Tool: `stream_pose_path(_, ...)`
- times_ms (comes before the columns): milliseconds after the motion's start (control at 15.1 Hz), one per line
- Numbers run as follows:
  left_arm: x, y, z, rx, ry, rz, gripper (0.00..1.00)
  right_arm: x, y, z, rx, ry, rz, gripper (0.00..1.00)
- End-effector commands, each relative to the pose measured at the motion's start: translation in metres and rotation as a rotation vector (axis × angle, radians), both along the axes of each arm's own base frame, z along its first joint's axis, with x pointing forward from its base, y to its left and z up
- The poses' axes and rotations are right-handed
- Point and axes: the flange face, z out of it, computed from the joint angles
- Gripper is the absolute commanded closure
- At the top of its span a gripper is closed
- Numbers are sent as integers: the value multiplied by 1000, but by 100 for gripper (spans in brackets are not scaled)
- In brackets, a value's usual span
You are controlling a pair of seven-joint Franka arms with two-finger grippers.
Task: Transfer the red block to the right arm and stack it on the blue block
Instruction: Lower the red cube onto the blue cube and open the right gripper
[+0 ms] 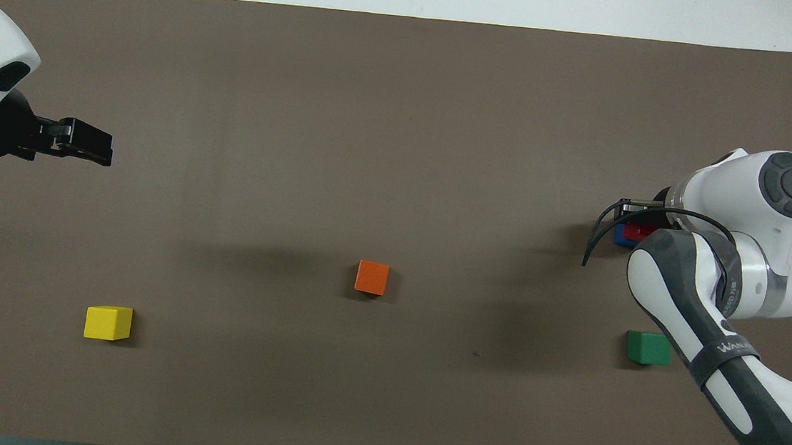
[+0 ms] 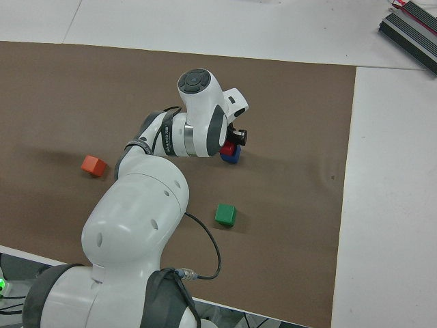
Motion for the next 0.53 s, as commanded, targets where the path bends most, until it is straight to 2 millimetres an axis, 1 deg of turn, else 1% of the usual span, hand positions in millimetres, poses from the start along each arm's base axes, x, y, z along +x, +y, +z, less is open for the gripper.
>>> stream_pose_path(0, -1, -4, 0, 9, 8, -21, 0, 1, -3, -10, -15, -4, 2, 100)
stream_pose_path(66, -1, -3, 0, 11, 14, -21, 0, 1, -4, -11, -13, -3, 1, 96)
stream_pose_path(198, -2, -4, 0, 10, 14, -22, 0, 2, -5, -10, -14, -7, -1, 18)
stream_pose_path(264, -2, -3, 1, 9, 11, -19, 0, 2, -4, -10, -14, -7, 2, 0)
stream_pose_path(462, -3, -3, 1, 10, 13, -13, 0, 2, -4, -10, -13, -7, 1, 0)
